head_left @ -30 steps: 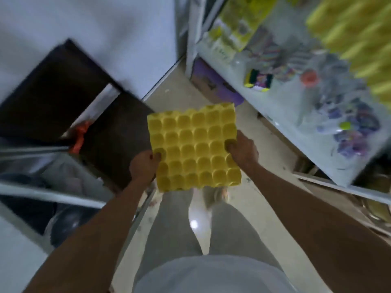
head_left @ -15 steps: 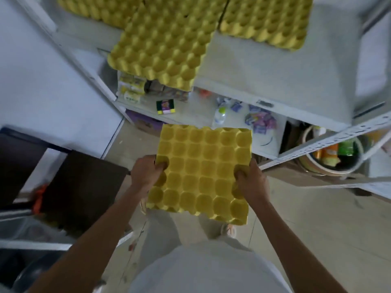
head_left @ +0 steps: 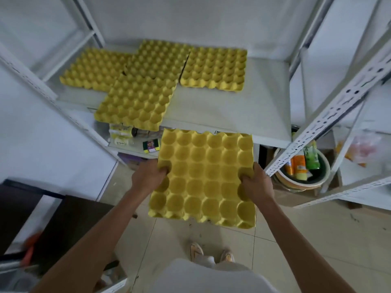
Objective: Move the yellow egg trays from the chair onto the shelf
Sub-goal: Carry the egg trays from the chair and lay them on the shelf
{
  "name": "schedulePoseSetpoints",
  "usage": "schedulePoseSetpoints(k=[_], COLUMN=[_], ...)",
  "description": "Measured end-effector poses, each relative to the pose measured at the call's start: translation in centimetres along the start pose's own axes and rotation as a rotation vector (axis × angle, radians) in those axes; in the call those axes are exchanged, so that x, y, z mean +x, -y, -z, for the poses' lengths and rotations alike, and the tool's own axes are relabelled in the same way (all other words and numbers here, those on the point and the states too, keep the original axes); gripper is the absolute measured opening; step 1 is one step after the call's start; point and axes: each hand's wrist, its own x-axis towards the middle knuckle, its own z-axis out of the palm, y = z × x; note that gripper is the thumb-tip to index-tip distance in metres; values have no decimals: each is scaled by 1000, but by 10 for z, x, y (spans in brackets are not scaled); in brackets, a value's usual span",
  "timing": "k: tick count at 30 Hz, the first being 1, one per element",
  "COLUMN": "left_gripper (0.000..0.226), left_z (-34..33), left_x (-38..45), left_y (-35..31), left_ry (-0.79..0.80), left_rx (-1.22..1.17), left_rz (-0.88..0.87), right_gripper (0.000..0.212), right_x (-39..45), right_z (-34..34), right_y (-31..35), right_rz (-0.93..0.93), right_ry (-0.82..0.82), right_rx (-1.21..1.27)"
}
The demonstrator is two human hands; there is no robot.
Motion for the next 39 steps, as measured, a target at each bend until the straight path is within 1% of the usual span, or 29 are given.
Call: schedulePoseSetpoints(k=[1, 3, 6, 8, 11, 13, 15, 18, 20, 23, 25, 26, 28, 30, 32, 35, 37, 39], left_gripper=[28, 27, 15, 4, 29, 36, 35, 36, 31, 26, 15, 13, 20, 27, 27, 12, 15, 19], left_z=[5, 12, 17, 17, 18, 22, 25, 40, 50, 62, 68, 70, 71, 72, 73, 68, 66, 63], left_x=[6, 19, 40, 54, 82, 103, 126, 156, 177, 205, 219, 228, 242, 253, 259, 260, 257, 255], left_y=[-2, -7, -12, -15, -22, -26, -27, -30, -34, -45, -51, -52, -55, -59, -61, -58, -56, -54], left_ry=[-6, -24, -47, -61, -32, -5, 17, 36, 43, 45, 35, 41, 28, 20, 34, 36, 39, 68], left_rx=[-6, -98, -254, -360, -461, -472, -491, -468, -444, -428, -409, -405, -377, -381, -394, -366, -289, -248], left_rz=[-20, -57, -109, -118, -104, -97, -106, -113, -107, -127, -134, -136, -149, -157, -168, -245, -305, -329], right_gripper=[22, 25, 33, 39, 42, 41, 36, 31, 30, 26, 30, 31, 30, 28, 27, 24, 23, 24], right_x=[1, 5, 18, 27, 47, 66, 87, 119, 139, 167, 183, 192, 210, 224, 229, 226, 222, 218], right_z=[0, 0, 2, 4, 6, 7, 6, 1, -3, -10, -14, -17, -25, -31, -35, -37, -36, -34], right_y=[1, 3, 9, 14, 21, 29, 38, 55, 68, 88, 101, 108, 119, 128, 131, 126, 120, 118], right_rz=[-17, -61, -145, -168, -169, -138, -128, -145, -166, -157, -147, -139, -124, -150, -184, -197, -205, -228], right_ry=[-7, -22, -57, -74, -97, -108, -120, -120, -116, -181, -225, -236, -253, -273, -289, -312, -337, -352], right_rx=[26, 113, 307, 384, 448, 466, 464, 505, 508, 515, 489, 469, 443, 428, 412, 383, 353, 355])
